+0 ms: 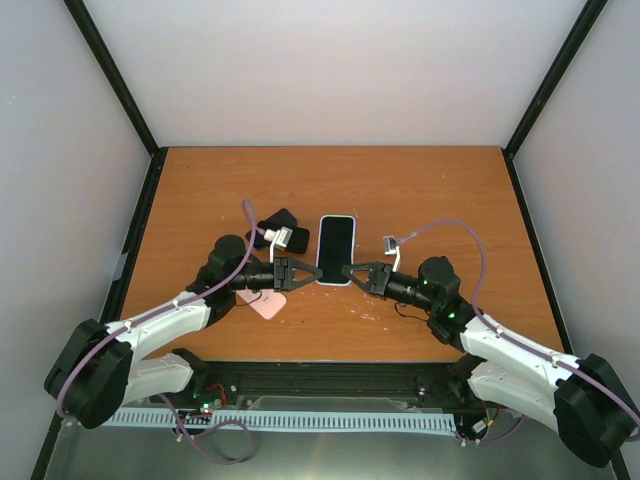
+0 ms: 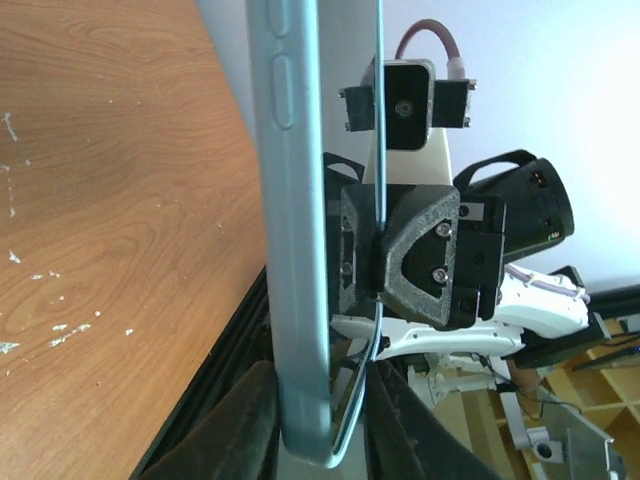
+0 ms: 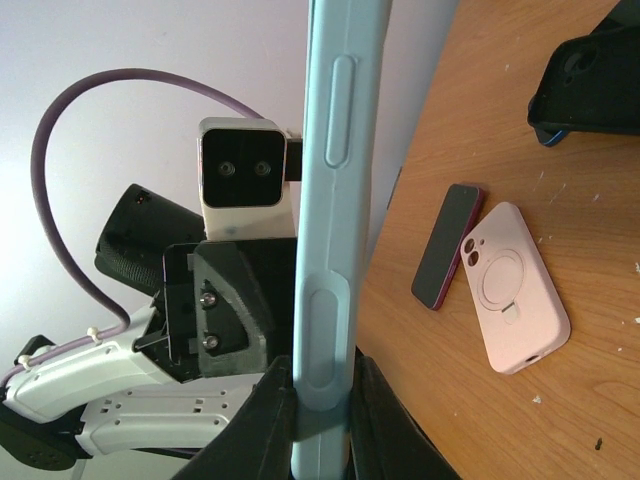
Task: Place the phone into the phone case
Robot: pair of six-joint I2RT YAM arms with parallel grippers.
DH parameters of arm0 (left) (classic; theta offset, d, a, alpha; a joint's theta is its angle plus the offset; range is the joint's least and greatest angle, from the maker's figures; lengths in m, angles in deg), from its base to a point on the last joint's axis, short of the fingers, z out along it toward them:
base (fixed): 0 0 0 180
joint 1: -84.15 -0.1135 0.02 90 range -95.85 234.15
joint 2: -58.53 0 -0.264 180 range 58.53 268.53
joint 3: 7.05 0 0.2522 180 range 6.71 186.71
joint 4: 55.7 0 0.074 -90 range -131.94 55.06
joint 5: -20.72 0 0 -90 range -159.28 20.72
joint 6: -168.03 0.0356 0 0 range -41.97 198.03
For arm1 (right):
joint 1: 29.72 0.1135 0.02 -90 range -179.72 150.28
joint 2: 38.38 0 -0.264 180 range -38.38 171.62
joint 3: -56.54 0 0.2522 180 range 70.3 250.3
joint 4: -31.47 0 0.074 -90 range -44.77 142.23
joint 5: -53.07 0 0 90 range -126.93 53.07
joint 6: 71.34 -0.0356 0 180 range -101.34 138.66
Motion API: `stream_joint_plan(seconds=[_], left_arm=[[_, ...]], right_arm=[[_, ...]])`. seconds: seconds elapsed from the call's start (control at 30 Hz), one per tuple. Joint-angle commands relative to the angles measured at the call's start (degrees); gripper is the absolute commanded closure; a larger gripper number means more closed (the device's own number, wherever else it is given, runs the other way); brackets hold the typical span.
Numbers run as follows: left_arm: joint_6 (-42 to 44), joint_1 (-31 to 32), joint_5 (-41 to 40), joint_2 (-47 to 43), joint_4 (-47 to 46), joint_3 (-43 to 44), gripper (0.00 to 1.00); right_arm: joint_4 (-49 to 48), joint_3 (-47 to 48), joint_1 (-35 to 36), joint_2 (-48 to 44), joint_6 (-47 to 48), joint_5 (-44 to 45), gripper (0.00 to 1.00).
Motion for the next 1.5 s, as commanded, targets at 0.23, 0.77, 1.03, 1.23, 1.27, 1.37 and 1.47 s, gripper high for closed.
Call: stream_joint_plan(seconds=[0.23,0.77,1.03,1.23,1.27,1.37,1.47], left_arm=[[7.9,0.0,-5.7,-1.2,13.1,5.8,0.93],[11.5,-0.1,-36.5,-3.5,45.5,11.8,0.01],[4.9,-4.1,-46.9,1.4,59.8,14.3,0.00],[-2.1,-8.2,-46.0,2.7,61.9,11.4,0.01],[-4.3,-8.3,-47.3,3.2,63.7,11.7,0.03],[-8.0,-8.7,-48.7,5.4,68.0,13.2,0.04],[-8.8,-9.0,-48.0,8.0,69.2,14.4,0.04]], right_arm=[[-2.9,1.5,0.4,2.3,2.7,-0.3,0.97],[31.7,14.5,-3.6,8.5,23.5,4.6,0.97],[31.6,12.7,-11.4,15.5,24.9,-1.9,0.94],[31.8,12.3,-17.5,20.7,26.4,-5.1,0.93],[31.6,12.2,-18.5,21.7,26.6,-5.7,0.93],[30.1,11.9,-20.1,24.5,26.8,-7.7,0.92],[29.7,12.1,-21.2,26.9,27.6,-8.0,0.90]])
